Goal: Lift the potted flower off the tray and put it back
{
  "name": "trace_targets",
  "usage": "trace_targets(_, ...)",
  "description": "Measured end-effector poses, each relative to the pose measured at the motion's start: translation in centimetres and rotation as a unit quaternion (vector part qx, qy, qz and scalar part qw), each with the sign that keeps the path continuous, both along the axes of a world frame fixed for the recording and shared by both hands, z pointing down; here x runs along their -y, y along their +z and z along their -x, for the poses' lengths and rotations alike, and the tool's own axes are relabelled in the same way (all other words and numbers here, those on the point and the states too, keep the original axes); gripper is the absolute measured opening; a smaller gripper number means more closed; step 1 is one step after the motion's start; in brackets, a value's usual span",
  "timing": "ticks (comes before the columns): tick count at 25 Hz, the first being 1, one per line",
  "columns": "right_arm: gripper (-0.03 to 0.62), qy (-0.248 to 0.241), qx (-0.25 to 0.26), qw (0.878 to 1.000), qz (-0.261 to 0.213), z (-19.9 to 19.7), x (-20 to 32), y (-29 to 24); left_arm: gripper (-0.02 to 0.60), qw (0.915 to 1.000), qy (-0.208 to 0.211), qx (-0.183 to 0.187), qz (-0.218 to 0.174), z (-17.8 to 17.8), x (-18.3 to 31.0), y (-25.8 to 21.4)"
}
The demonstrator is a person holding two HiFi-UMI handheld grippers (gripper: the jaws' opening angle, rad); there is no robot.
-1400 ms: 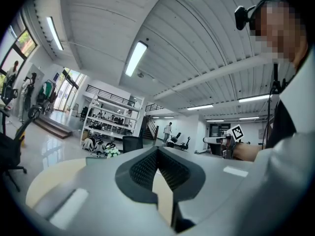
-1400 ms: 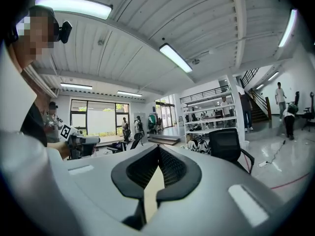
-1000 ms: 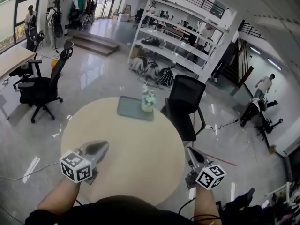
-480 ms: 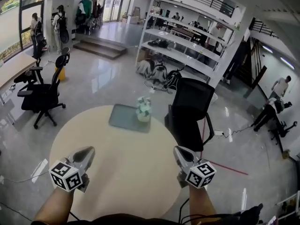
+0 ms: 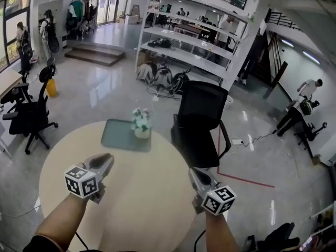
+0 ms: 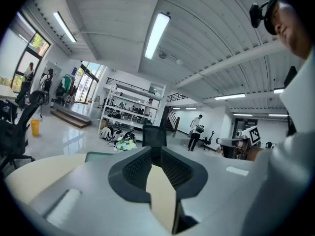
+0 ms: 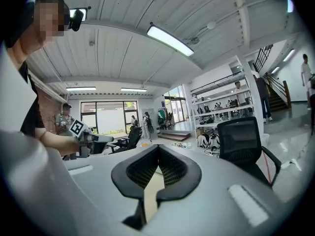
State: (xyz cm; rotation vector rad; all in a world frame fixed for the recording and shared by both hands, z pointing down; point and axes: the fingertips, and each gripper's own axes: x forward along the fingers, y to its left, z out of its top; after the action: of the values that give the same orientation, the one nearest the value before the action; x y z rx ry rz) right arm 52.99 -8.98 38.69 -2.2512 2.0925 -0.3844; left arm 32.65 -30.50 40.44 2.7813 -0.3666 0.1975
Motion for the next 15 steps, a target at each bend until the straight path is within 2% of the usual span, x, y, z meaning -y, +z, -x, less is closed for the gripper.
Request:
trace_targets(4,0.015,0.015,0.000,1.000,-0.008,-3.1,-1.0,1.4,0.072,0.9999,-0.004,0.013,0.001,-4.6,1.5,2.8)
trace_targets(10,0.014,0.016,0.011,1.000,-0.009,-6.2,-0.8,3.7,0.132,0.9981,-0.029,0.054,-0.008,-11.1,4.9,7.9)
trace_targets(15,0.015,0.015,0.019,1.000,-0.009,-8.7,-0.5,6.0,0.183,0.9950,-0.062,0.076,0.017,-16.5,8.4,13.0)
